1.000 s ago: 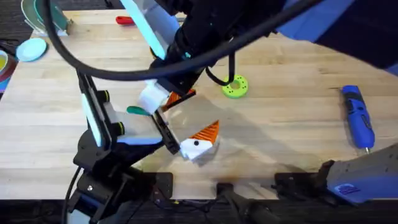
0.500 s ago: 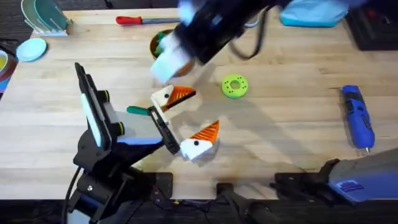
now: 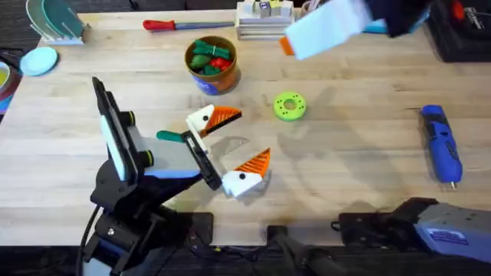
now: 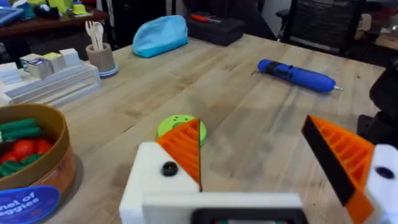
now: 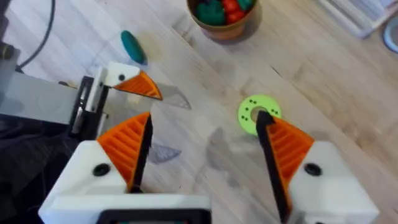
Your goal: Pick up the gripper from the table and insert it into the empty holder that is missing its gripper. Then pick up a screw, insert it into the mounting hole, and use the screwdriver to tighten it. Finally, clean up the table by picking up the vegetable and placing it into the bucket.
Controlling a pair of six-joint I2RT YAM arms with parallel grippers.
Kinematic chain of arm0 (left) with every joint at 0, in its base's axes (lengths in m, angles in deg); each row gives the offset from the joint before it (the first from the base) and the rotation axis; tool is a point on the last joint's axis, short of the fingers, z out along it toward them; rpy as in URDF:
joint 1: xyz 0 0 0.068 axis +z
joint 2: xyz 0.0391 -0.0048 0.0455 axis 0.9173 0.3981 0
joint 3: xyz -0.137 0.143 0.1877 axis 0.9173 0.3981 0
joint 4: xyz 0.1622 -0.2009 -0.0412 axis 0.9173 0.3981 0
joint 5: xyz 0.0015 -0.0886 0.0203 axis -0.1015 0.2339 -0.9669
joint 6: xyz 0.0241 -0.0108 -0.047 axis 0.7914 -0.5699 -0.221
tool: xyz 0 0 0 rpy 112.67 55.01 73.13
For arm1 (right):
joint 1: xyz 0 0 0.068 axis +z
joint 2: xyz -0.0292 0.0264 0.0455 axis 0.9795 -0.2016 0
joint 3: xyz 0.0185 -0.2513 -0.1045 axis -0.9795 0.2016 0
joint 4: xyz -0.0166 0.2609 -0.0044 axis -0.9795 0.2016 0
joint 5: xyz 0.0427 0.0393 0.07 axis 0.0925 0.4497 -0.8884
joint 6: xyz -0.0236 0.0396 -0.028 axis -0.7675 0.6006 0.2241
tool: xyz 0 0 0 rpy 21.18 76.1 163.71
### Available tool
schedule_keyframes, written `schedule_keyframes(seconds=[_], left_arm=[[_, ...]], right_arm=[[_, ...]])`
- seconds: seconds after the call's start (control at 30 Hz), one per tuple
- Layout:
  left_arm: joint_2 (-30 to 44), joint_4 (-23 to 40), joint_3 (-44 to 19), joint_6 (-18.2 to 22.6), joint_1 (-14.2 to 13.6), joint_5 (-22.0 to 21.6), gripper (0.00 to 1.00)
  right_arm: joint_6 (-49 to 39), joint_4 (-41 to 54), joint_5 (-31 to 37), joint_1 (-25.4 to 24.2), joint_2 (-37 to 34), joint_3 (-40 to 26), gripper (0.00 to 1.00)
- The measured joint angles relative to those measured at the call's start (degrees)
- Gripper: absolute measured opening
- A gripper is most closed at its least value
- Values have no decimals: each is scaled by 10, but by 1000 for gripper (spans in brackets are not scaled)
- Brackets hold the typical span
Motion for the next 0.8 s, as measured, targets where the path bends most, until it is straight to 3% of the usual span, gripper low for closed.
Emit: schedule_keyframes(seconds=[0.17,0.4,0.6,0.67,0.8], left_arm=[[0,0,0,0,0,0,993],[0,0,0,0,0,0,993],[0,0,0,0,0,0,989],[0,0,0,0,0,0,853],[0,0,0,0,0,0,244]], right_arm=[[-8,-11,-1,-17,52,44,945],[-7,-87,-32,-17,210,222,945],[10,-84,-66,-17,310,326,947],[15,-84,-85,-17,334,349,947],[35,-83,-107,-17,353,371,947]])
